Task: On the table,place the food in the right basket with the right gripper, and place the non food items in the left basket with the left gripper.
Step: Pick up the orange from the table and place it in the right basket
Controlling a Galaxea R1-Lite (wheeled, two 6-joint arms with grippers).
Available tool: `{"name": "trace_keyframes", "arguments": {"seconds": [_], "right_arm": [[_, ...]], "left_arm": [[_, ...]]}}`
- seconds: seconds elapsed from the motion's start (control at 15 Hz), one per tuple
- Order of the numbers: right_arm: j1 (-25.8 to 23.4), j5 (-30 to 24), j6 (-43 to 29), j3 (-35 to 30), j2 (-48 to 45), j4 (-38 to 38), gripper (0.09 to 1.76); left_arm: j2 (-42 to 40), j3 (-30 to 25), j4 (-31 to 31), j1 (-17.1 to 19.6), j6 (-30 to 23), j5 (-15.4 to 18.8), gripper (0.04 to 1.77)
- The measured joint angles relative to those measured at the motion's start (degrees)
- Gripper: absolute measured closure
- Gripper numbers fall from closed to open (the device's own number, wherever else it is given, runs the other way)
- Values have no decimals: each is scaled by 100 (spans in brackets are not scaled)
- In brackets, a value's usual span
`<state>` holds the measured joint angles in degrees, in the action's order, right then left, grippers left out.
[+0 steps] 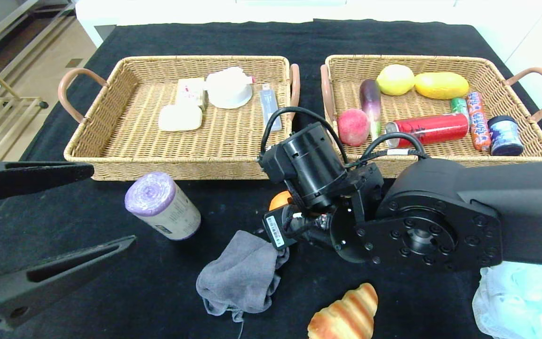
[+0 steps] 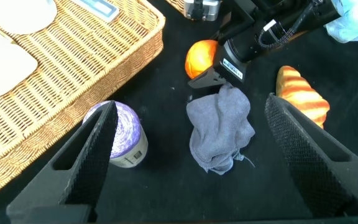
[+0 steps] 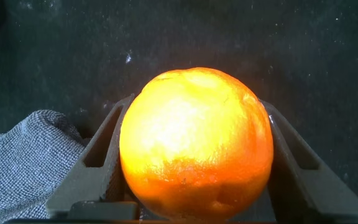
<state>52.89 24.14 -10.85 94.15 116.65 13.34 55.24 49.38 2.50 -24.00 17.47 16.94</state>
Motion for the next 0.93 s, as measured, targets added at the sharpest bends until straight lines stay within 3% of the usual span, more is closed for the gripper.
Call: {"name": "trace_keyframes", "arguments": {"seconds": [0.67,0.93], "right_arm": [[-6,-60,-22,-33,-61,-6,60],[-33,-402,-23,-51,-257,-4,60]], "left_arm": [[17,0,9,0,0,0,9],[16,0,6,0,0,0,9]]}}
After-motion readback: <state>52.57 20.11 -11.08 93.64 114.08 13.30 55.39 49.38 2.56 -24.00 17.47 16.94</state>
